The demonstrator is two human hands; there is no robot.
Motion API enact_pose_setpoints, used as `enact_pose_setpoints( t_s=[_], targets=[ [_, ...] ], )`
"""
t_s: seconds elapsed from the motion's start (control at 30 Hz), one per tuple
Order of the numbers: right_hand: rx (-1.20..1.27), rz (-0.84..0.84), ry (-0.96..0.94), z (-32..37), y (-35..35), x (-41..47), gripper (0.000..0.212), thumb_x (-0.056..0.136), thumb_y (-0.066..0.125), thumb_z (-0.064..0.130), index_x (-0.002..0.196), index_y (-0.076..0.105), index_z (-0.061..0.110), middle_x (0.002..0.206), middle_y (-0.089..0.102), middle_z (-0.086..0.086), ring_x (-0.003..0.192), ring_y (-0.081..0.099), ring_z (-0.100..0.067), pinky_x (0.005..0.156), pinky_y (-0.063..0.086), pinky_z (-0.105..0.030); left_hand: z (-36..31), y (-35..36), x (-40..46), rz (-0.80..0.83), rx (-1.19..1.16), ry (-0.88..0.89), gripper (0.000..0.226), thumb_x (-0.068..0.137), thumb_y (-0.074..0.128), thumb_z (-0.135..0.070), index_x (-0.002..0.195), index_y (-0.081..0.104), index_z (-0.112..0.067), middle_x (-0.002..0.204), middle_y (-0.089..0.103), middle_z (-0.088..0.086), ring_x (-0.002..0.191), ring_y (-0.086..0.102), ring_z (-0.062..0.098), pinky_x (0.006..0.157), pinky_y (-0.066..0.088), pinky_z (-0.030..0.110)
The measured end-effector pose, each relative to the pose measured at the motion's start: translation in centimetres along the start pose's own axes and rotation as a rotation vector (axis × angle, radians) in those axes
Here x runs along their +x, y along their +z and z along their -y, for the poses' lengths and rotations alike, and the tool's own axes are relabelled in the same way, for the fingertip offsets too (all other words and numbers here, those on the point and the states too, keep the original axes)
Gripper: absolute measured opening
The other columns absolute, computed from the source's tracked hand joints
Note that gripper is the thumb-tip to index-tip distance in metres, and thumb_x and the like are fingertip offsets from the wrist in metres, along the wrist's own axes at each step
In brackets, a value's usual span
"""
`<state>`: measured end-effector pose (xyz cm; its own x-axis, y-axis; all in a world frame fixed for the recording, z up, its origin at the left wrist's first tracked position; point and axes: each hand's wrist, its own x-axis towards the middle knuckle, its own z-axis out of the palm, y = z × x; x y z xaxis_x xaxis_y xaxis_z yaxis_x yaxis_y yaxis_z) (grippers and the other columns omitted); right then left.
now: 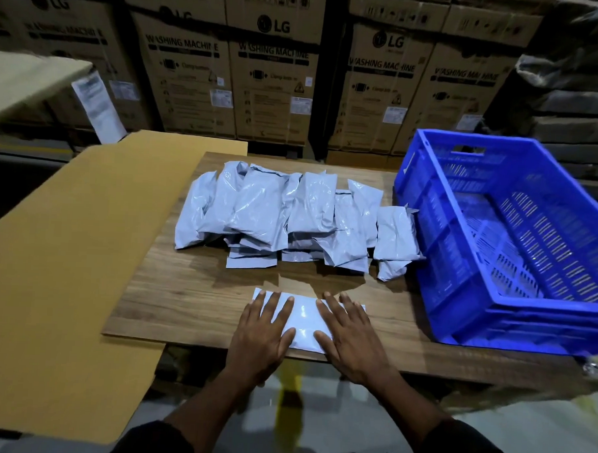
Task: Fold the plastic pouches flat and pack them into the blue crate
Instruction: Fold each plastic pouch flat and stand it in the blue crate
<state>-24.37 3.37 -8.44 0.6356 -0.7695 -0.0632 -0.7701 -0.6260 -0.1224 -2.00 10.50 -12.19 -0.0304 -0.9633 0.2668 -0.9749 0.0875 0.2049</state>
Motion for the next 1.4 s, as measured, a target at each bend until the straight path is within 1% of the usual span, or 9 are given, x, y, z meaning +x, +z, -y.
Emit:
enact_pose_setpoints(
  t_s=[0.2,0.43,0.57,0.77,0.9,1.03,1.13,1.27,1.4],
  targets=[
    [0.040,0.017,0.005,-0.2,-0.4,-0.2,0.075,0.098,0.010,0.069,0.158,0.025,0.027,0.166,0.018,0.001,0.153,0.013,-0.027,0.121,0.007,-0.041,-0.7,-0.8,-0.2,0.090,0.007,-0.057,0.057,0.102,0.038,-0.049,0.153,0.046,-0.023,0.155,0.047,0.009,0.145,0.036,0.044,0.109,0.035,0.061],
    [0.008,0.056,-0.032,-1.0,-0.9,-1.4,0.084,0.090,0.004,0.078,0.160,-0.001,0.031,0.167,-0.012,0.003,0.153,-0.016,-0.021,0.120,-0.010,-0.036,-0.6,-1.5,0.0,0.184,0.013,-0.082,0.060,0.102,0.031,-0.056,0.156,0.040,-0.031,0.157,0.044,0.004,0.143,0.037,0.046,0.113,0.025,0.067],
    [-0.057,0.101,-0.052,-1.4,-1.0,-2.1,0.091,0.088,0.005,0.083,0.160,-0.004,0.029,0.167,-0.015,0.000,0.152,-0.018,-0.025,0.123,-0.006,-0.047,-0.1,-1.5,0.2,0.237,0.026,-0.098,0.061,0.101,0.028,-0.058,0.158,0.030,-0.038,0.161,0.039,-0.002,0.146,0.032,0.043,0.111,0.021,0.072],
    [-0.156,0.048,-0.274,-1.0,-1.6,-2.2,0.069,0.103,0.025,0.058,0.159,0.018,0.018,0.168,0.009,-0.007,0.154,0.007,-0.028,0.121,0.010,-0.052,0.7,-2.2,1.1,0.326,-0.007,-0.062,0.074,0.095,-0.007,-0.071,0.161,0.008,-0.040,0.171,0.009,-0.008,0.156,0.001,0.035,0.116,0.000,0.069],
    [-0.076,0.078,-0.242,-0.9,-2.1,-1.6,0.061,0.106,0.021,0.047,0.158,0.022,0.015,0.166,0.015,-0.007,0.152,0.019,-0.027,0.117,0.031,-0.049,1.1,-2.7,1.2,0.222,0.057,0.068,0.089,0.096,0.030,-0.074,0.161,0.024,-0.013,0.169,0.019,0.005,0.155,0.016,0.033,0.118,0.007,0.064],
    [-0.081,0.049,-0.267,-1.0,-2.8,-1.8,0.059,0.104,0.022,0.033,0.160,0.013,0.017,0.167,0.001,-0.001,0.151,0.019,-0.033,0.116,0.031,-0.054,1.2,-4.0,2.0,0.126,0.176,0.194,0.075,0.073,0.084,-0.033,0.140,0.057,-0.011,0.143,0.059,0.006,0.135,0.052,0.035,0.111,0.020,0.065],
    [-0.321,-0.032,-0.459,0.1,-3.3,-2.5,0.090,0.079,0.044,0.011,0.161,0.009,0.025,0.168,0.001,0.005,0.150,0.012,-0.044,0.112,0.019,-0.070,1.6,-4.4,2.8,0.143,0.206,0.166,0.080,0.065,0.091,-0.017,0.137,0.058,-0.018,0.135,0.065,-0.001,0.133,0.053,0.033,0.108,0.022,0.066],
    [-0.524,-0.038,-0.595,1.1,-3.4,-2.1,0.071,0.085,0.034,0.011,0.151,0.036,0.034,0.166,0.016,0.009,0.148,0.017,-0.047,0.101,0.026,-0.081,1.9,-5.0,3.7,0.208,0.201,0.196,0.081,0.069,0.090,-0.017,0.139,0.050,-0.026,0.135,0.065,-0.007,0.135,0.051,0.033,0.104,0.032,0.074],
    [-0.491,-0.083,-0.596,1.9,-5.2,-0.1,0.050,0.085,0.032,0.015,0.118,0.068,0.028,0.148,0.052,0.007,0.131,0.050,-0.045,0.081,0.056,-0.056,1.6,-6.0,4.7,0.222,0.145,0.177,0.078,0.071,0.089,-0.023,0.139,0.052,-0.028,0.138,0.064,-0.007,0.132,0.054,0.030,0.102,0.039,0.069]
  ],
)
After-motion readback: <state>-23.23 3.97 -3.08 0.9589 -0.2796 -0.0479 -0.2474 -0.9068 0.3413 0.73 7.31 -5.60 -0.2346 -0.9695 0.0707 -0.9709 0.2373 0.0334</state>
